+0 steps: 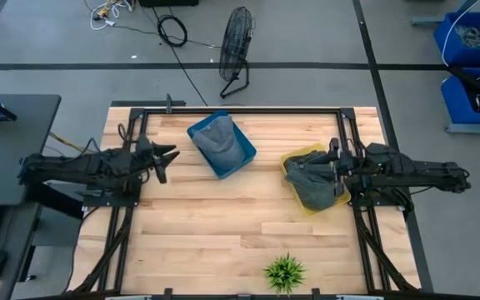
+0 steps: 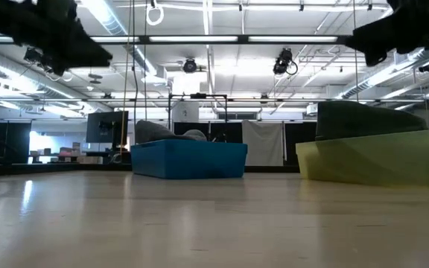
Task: Pick & Place hat
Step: Return to Home Position
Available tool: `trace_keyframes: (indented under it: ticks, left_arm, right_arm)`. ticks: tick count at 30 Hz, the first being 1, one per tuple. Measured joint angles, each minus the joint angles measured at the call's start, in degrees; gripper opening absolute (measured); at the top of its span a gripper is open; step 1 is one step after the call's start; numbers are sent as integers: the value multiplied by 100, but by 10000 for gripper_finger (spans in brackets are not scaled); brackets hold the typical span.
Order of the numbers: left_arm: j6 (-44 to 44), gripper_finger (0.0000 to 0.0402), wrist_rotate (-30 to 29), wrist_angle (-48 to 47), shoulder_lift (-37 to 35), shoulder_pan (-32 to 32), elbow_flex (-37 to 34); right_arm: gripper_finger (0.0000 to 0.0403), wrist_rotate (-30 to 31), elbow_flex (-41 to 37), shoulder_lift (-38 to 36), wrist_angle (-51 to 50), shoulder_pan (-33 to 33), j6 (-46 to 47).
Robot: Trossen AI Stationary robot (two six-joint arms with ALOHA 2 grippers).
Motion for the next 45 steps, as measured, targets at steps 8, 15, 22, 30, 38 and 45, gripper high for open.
trace_keyframes:
  ticks: [8, 15, 22, 30, 38, 45]
  left_arm:
    - [211, 133, 0, 1931, -5, 324, -1349]
    - [383, 133, 0, 2625, -219, 499, -1690]
    - [652, 133, 1, 2600, -326, 487, -1689]
    - [621, 133, 96, 2565, -326, 486, -1689]
    - [967, 133, 221, 2454, -323, 487, -1686]
    - [797, 133, 280, 1833, -321, 486, -1686]
  right_arm:
    - [146, 50, -1276, -29, 1699, -2, 112]
    - [146, 215, -1380, -33, 1826, -9, 100]
    - [146, 107, -1591, -33, 1859, -9, 71]
    - [146, 327, -1649, -44, 2170, -9, -12]
    - [146, 869, -1649, -41, 1864, -9, -24]
    - [146, 868, -1649, -39, 1572, -9, -38]
